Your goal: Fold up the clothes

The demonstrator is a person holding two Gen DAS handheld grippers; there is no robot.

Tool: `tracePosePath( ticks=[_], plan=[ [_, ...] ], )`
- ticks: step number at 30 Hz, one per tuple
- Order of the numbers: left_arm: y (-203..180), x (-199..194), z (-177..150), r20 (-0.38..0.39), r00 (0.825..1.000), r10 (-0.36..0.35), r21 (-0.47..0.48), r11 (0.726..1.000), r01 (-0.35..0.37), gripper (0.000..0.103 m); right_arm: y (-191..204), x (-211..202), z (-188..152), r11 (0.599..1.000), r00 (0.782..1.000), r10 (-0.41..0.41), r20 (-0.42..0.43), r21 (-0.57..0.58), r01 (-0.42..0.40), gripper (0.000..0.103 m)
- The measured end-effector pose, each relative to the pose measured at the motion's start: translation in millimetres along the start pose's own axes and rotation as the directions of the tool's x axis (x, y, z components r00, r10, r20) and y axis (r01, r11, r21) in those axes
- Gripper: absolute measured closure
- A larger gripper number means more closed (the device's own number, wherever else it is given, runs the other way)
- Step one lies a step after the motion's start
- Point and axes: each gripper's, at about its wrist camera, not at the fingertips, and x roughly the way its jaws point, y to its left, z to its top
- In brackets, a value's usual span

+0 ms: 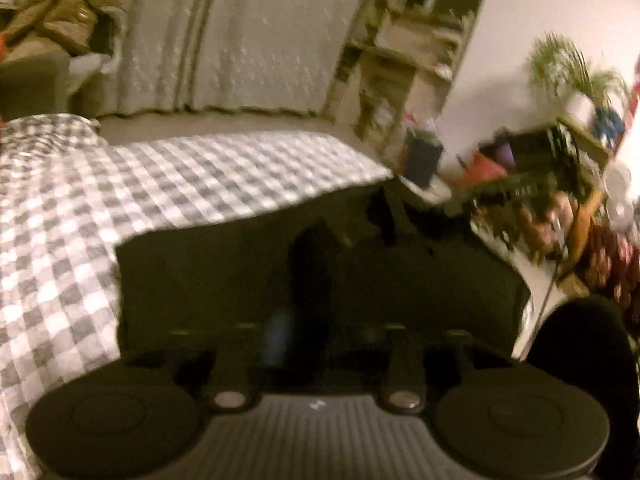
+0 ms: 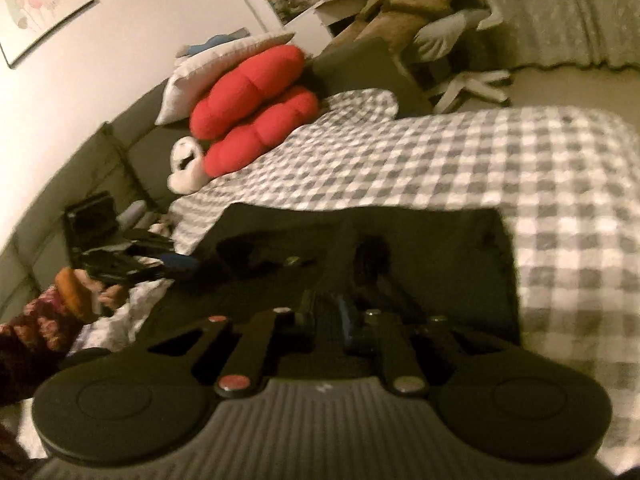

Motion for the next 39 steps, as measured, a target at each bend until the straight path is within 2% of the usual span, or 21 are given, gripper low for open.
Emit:
tracePosePath(
  ticks=[1,2,3,6,13,14,15,17,18,19,20,25,27,28,29,31,34,35,36,38,39],
  plan=[
    [2,-3,0,0.034,0.999,0.010,-0.018,1.000,-0.010,0.044,1,0,1,1.000,1.000,-0.016,0.013,-0.006,0.016,0.065],
    [4,-5,0,0.063,0.998,0.013,-0.041,0.999,-0.011,0.043,1,-1,2,0.999,0.999,-0.032,0.027,-0.012,0.032,0.050],
    [7,-5,1,0.079,0.997,0.012,-0.065,0.998,-0.006,0.042,2,-1,3,0.999,0.998,-0.045,0.040,-0.017,0.045,0.046],
    [12,3,3,0.092,0.996,0.006,-0.105,0.994,0.004,0.040,-1,9,12,0.998,0.997,-0.054,0.055,-0.017,0.055,0.046],
    [-4,35,-7,0.011,1.000,-0.023,-0.042,0.999,0.023,0.037,-4,30,14,0.997,0.996,-0.074,0.041,-0.026,0.075,0.046],
    [-5,40,-8,0.009,1.000,-0.013,-0.044,0.999,0.014,0.037,-4,32,13,0.997,0.997,-0.071,0.037,-0.024,0.072,0.052],
    [-6,44,-9,0.006,1.000,-0.004,-0.045,0.999,0.004,0.037,-4,33,12,0.997,0.997,-0.068,0.033,-0.023,0.069,0.070],
    [-9,46,-11,0.024,1.000,0.018,-0.038,0.999,-0.017,0.041,-4,37,10,0.998,0.998,-0.062,0.025,-0.019,0.063,0.090],
    [-12,47,-12,0.030,0.999,0.041,-0.026,0.999,-0.040,0.047,-5,38,9,0.998,0.998,-0.060,0.021,-0.017,0.060,0.090],
    [-13,47,-11,0.024,0.999,0.043,-0.025,0.999,-0.042,0.069,-5,40,8,0.998,0.998,-0.057,0.017,-0.015,0.057,0.090],
    [-14,47,-11,0.016,0.999,0.045,-0.024,0.999,-0.045,0.084,-5,41,7,0.998,0.998,-0.054,0.014,-0.013,0.054,0.091],
    [-15,33,-8,-0.017,1.000,0.002,-0.014,1.000,-0.002,0.086,17,20,-3,0.997,1.000,-0.002,-0.030,-0.072,0.000,0.092],
    [-15,29,-9,-0.083,0.995,-0.054,-0.018,0.998,0.053,0.066,25,13,-10,0.995,0.996,0.020,-0.081,-0.093,-0.027,0.091],
    [-15,28,-11,-0.133,0.987,-0.095,-0.026,0.995,0.093,0.038,27,11,-14,0.995,0.992,0.028,-0.121,-0.095,-0.040,0.090],
    [-15,26,-13,-0.166,0.976,-0.139,-0.031,0.990,0.136,0.025,29,10,-19,0.994,0.986,0.035,-0.161,-0.099,-0.051,0.087],
    [-18,13,-17,-0.146,0.977,-0.155,-0.012,0.988,0.155,0.025,32,8,-31,0.991,0.972,0.033,-0.235,-0.117,-0.062,0.084],
    [-7,-4,-21,-0.093,0.981,-0.169,-0.088,0.983,0.161,0.024,34,0,-42,0.990,0.965,-0.013,-0.262,-0.141,-0.026,0.082],
    [-2,-11,-23,-0.062,0.985,-0.161,-0.111,0.982,0.153,0.023,33,-4,-42,0.991,0.969,-0.020,-0.247,-0.135,-0.014,0.075],
    [5,-17,-23,-0.023,0.991,-0.132,-0.143,0.982,0.127,0.022,31,-9,-40,0.992,0.976,-0.029,-0.217,-0.126,0.002,0.062],
    [18,-29,-23,0.051,0.996,-0.069,-0.209,0.975,0.078,0.020,28,-20,-37,0.994,0.986,-0.047,-0.157,-0.106,0.031,0.052],
    [25,-36,-23,0.086,0.996,-0.035,-0.243,0.968,0.056,0.021,26,-24,-34,0.995,0.990,-0.056,-0.127,-0.094,0.044,0.052]
  ],
)
